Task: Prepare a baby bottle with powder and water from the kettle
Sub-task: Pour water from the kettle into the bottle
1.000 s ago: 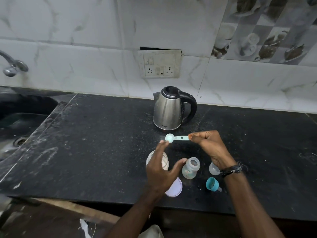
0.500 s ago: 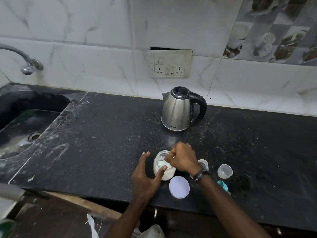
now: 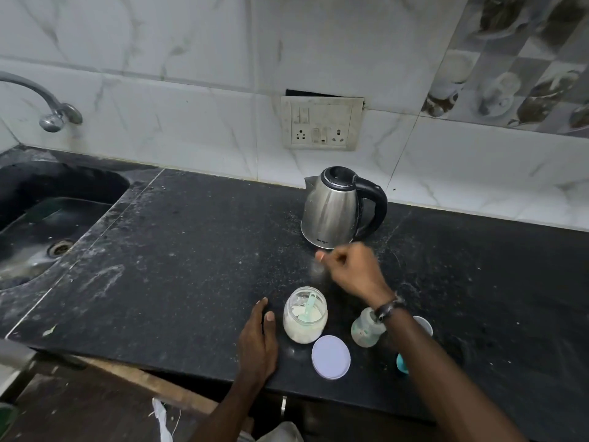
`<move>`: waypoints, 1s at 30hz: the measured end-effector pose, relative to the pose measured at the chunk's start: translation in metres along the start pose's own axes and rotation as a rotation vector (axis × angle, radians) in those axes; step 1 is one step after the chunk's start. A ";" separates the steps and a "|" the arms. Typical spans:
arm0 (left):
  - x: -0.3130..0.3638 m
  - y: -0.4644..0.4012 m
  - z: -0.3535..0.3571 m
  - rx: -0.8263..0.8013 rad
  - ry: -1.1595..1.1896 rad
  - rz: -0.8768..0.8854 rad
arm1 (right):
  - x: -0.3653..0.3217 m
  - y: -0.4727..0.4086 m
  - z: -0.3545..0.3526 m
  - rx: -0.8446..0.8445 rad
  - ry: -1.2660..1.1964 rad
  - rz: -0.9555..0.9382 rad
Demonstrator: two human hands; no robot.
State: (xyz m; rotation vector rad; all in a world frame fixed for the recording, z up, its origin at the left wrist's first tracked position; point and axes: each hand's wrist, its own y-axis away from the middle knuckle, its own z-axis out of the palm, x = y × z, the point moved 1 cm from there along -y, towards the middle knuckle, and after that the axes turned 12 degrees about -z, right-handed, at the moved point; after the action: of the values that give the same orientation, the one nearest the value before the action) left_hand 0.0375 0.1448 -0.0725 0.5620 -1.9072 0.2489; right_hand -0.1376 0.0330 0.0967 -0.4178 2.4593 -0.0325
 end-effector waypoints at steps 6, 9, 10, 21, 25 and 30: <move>0.001 -0.007 0.005 0.016 -0.119 -0.077 | 0.025 -0.070 -0.059 0.464 -0.061 0.040; -0.004 -0.008 0.008 0.035 -0.135 -0.057 | 0.052 -0.106 -0.071 0.564 -0.076 0.107; -0.005 -0.009 0.008 0.038 -0.140 -0.043 | 0.060 -0.115 -0.073 0.570 -0.073 0.126; -0.004 -0.011 0.009 -0.013 -0.213 -0.002 | 0.089 -0.151 -0.061 0.357 -0.178 0.232; -0.007 -0.012 0.011 -0.018 -0.217 0.001 | 0.091 -0.149 -0.056 0.389 -0.128 0.221; -0.006 -0.012 0.011 -0.022 -0.219 -0.003 | 0.093 -0.131 -0.041 0.482 -0.228 0.202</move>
State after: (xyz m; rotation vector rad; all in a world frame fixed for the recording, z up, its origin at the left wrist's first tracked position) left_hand 0.0365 0.1310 -0.0835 0.5975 -2.1180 0.1697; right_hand -0.1942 -0.1235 0.0909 0.0371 2.1627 -0.4563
